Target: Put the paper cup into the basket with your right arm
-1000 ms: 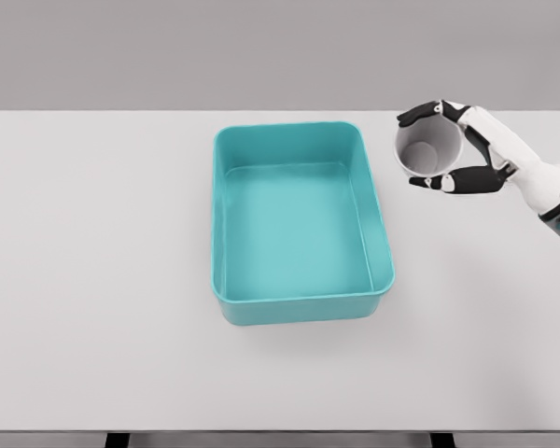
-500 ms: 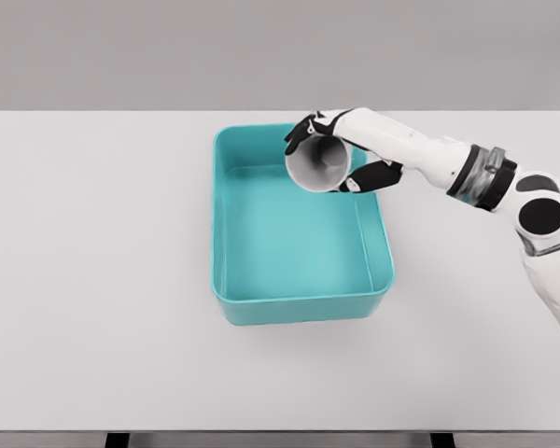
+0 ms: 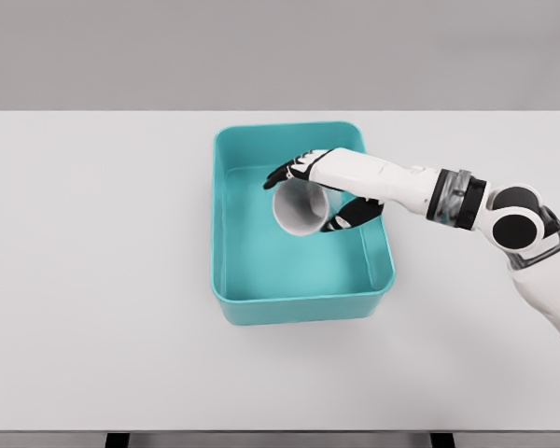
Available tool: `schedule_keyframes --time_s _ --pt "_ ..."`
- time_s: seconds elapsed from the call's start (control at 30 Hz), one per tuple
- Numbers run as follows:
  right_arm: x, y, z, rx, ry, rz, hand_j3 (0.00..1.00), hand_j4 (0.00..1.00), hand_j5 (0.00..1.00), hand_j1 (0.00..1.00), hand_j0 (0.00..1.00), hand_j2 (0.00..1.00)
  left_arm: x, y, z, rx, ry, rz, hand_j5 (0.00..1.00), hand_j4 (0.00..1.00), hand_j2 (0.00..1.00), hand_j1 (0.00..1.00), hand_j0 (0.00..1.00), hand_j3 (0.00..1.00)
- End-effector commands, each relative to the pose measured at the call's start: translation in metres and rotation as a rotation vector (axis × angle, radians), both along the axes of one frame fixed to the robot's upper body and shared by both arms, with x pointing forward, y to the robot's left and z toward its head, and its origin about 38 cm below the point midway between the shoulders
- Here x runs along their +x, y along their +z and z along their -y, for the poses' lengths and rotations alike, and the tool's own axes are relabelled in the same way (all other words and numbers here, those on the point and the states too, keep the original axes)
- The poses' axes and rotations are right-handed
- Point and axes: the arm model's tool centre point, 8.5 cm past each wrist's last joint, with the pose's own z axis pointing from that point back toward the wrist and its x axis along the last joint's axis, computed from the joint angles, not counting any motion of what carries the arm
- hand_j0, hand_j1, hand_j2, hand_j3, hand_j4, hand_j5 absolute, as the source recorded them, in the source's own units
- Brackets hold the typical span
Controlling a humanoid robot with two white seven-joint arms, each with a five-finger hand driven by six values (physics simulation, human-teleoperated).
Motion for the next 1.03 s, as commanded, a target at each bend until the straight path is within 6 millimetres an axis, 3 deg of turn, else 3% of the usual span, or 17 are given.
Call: schedule_keyframes --time_s 0.0,0.13,0.27,0.37,0.47,0.6,0.77,0.97,1.0 --pt "-0.001 0.003 -0.001 0.004 -0.001 0.002 0.95 0.95 0.95 0.95 0.95 0.95 0.0 0.0 0.0 0.0 0.0 0.0 1.0 1.0 1.0 1.0 1.0 1.0" --pt "-0.004 0.013 -0.002 0.005 0.007 0.027 0.95 0.95 0.95 0.95 0.95 0.95 0.0 0.0 0.0 0.0 0.0 0.0 1.0 1.0 1.0 1.0 1.0 1.0" --pt "0.0 0.027 0.012 0.03 -0.028 0.048 0.98 0.98 0.98 0.98 0.98 0.98 0.0 0.0 0.0 0.0 0.0 0.0 1.0 1.0 1.0 1.0 1.0 1.0" --pt "0.006 0.049 0.043 0.191 -0.091 0.01 0.99 0.99 0.99 0.99 0.99 0.99 0.0 0.0 0.0 0.0 0.0 0.0 1.0 1.0 1.0 1.0 1.0 1.0" --pt "-0.001 0.056 0.081 0.359 -0.133 -0.053 0.99 0.99 0.99 0.99 0.99 0.99 0.0 0.0 0.0 0.0 0.0 0.0 1.0 1.0 1.0 1.0 1.0 1.0" --pt "-0.013 0.063 0.121 0.439 -0.181 -0.096 1.0 1.0 1.0 1.0 1.0 1.0 0.0 0.0 0.0 0.0 0.0 0.0 1.0 1.0 1.0 1.0 1.0 1.0" --pt "-0.031 0.05 0.145 0.443 -0.233 -0.122 1.0 1.0 1.0 1.0 1.0 1.0 0.0 0.0 0.0 0.0 0.0 0.0 1.0 1.0 1.0 1.0 1.0 1.0" --pt "-0.036 0.043 0.154 0.451 -0.264 -0.133 1.0 1.0 1.0 1.0 1.0 1.0 0.0 0.0 0.0 0.0 -0.002 0.0 1.0 1.0 1.0 1.0 1.0 1.0" --pt "-0.036 0.04 0.154 0.451 -0.266 -0.138 1.0 1.0 1.0 1.0 1.0 1.0 -0.008 -0.001 0.0 0.001 -0.005 -0.014 1.0 1.0 1.0 1.0 1.0 1.0"
